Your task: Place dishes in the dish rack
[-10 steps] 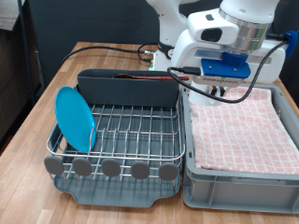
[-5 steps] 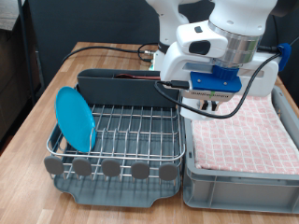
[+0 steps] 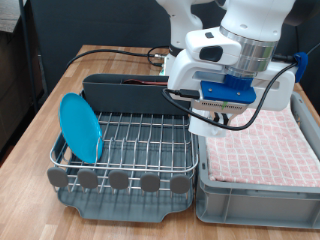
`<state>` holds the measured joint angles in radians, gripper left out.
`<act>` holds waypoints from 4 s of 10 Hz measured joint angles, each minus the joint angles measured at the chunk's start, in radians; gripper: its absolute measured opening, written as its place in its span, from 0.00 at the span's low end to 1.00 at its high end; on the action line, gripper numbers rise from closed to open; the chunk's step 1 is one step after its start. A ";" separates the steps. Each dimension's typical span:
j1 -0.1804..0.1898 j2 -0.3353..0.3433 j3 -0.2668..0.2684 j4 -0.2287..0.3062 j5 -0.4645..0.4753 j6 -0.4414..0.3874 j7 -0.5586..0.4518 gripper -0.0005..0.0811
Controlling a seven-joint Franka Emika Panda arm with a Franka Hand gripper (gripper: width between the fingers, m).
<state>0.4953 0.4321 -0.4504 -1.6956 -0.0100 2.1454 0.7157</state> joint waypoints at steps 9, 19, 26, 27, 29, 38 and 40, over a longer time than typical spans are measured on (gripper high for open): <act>-0.026 0.069 -0.020 -0.003 0.012 0.141 -0.003 0.10; -0.161 0.192 0.067 0.112 0.108 0.186 -0.104 0.10; -0.236 0.282 0.130 0.239 0.152 0.049 -0.130 0.10; -0.243 0.293 0.136 0.257 0.153 0.019 -0.133 0.10; -0.258 0.317 0.145 0.306 0.155 -0.041 -0.135 0.10; -0.281 0.327 0.153 0.465 0.152 -0.282 -0.214 0.89; -0.269 0.305 0.141 0.480 0.134 -0.307 -0.213 0.97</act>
<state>0.2258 0.7369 -0.3089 -1.2157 0.1236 1.8386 0.5025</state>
